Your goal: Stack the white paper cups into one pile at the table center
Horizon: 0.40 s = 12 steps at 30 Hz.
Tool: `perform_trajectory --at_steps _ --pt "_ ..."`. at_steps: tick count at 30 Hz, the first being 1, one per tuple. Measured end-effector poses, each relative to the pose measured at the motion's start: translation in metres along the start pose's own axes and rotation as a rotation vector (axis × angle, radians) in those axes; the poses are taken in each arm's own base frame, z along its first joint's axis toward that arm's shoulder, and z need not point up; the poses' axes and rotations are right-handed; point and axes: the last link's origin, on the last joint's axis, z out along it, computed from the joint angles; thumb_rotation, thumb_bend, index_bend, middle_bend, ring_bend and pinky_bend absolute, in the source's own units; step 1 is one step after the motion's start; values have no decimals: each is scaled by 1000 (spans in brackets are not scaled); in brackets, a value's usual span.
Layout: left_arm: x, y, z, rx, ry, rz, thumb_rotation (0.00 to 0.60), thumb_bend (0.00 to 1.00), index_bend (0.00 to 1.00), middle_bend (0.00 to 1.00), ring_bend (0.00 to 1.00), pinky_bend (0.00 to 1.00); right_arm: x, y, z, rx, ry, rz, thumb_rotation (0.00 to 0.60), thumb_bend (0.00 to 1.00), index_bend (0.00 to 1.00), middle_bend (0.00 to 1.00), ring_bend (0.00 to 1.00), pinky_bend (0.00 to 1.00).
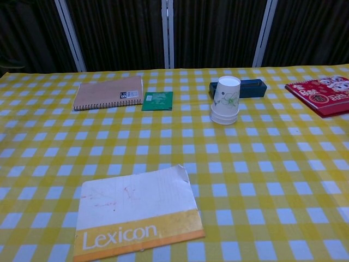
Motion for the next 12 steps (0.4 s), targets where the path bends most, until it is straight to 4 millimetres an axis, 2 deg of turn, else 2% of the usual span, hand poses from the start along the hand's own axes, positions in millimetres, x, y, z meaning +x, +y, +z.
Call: perform_trajectory --at_steps 8,12 --pt "0 -21 -112 128 -85 -38 600 185 0 0 0 0 5 -7 -4 16 -6 -6 600 0 48 0 0 32" --pt "-1 -25 -146 157 -100 -45 600 185 0 0 0 0 8 -7 -6 19 -2 -24 600 0 48 0 0 12"
